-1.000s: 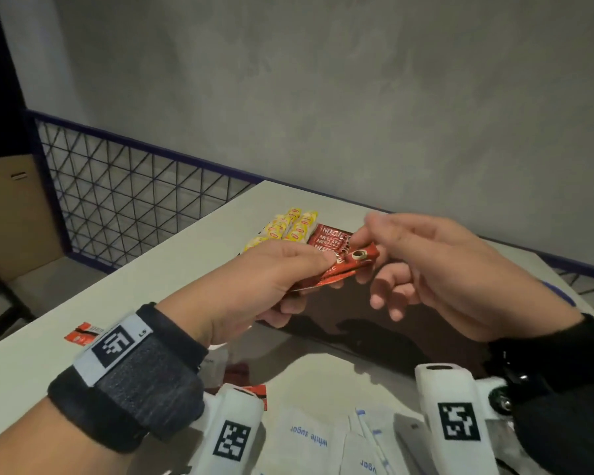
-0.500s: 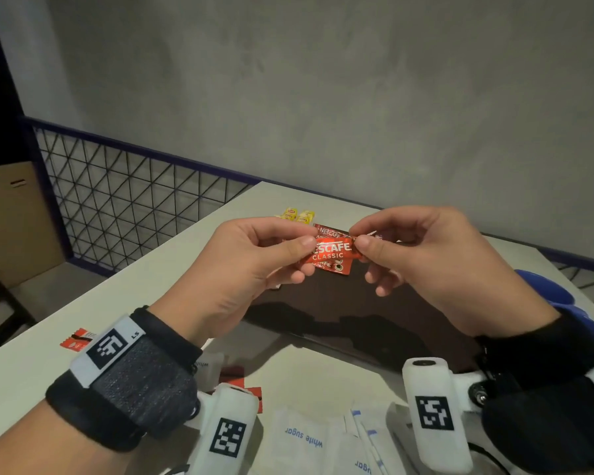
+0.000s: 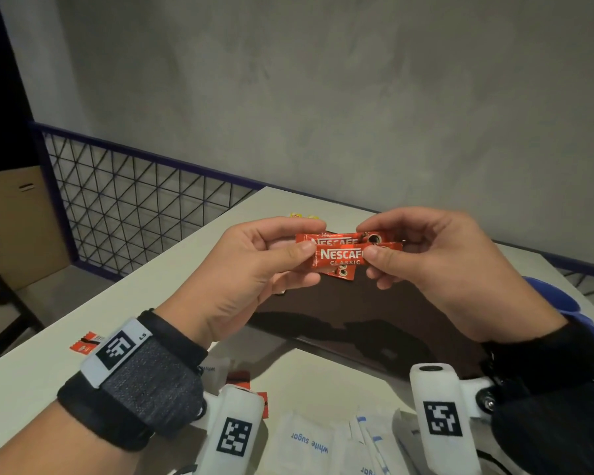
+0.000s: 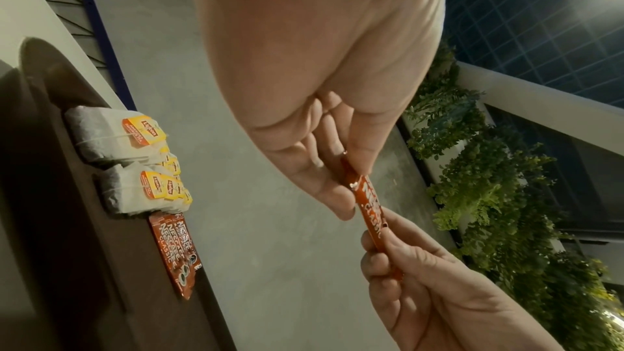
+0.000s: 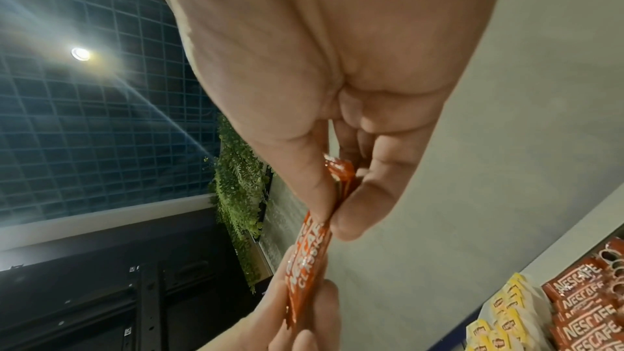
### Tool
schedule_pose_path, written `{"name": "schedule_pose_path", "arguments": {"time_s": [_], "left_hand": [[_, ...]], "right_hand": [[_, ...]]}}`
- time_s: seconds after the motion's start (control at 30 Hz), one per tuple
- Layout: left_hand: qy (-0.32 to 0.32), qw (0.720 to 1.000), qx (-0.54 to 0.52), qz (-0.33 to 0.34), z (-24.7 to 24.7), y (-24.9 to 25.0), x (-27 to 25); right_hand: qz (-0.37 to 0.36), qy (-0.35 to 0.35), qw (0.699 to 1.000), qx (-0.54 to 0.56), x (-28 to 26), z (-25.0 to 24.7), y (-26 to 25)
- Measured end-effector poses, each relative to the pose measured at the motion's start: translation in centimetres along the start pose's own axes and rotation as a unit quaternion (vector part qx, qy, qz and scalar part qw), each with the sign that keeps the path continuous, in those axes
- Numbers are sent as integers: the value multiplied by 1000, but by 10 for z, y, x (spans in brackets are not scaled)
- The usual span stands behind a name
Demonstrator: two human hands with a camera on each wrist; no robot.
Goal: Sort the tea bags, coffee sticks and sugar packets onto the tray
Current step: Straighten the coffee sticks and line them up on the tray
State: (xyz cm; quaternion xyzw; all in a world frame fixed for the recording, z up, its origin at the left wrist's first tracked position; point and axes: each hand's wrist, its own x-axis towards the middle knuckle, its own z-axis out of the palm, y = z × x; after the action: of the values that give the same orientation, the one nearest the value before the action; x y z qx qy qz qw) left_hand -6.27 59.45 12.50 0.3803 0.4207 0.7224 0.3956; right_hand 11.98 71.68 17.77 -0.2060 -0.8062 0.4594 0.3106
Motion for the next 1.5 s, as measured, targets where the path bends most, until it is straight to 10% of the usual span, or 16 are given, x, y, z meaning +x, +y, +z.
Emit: {"name": "schedule_pose_path", "arguments": {"time_s": [0.73,0.93,1.17,1.33,1.5], "left_hand": [[34,996,81,29,6,0,-1],[36,996,68,34,5,7,-4],[61,996,64,28,4,6,-1],[81,993,88,15,3,7,-1],[167,984,61,4,1,10,2]], "right_hand": [[47,37,998,37,-4,14,-5],[-45,53,982,-174,2,8,-15],[-86,-73,879,-462,20,17,-55],[-100,-127,842,-515,32,28,-59],[14,-163,870,-465,65,20,-39]]}}
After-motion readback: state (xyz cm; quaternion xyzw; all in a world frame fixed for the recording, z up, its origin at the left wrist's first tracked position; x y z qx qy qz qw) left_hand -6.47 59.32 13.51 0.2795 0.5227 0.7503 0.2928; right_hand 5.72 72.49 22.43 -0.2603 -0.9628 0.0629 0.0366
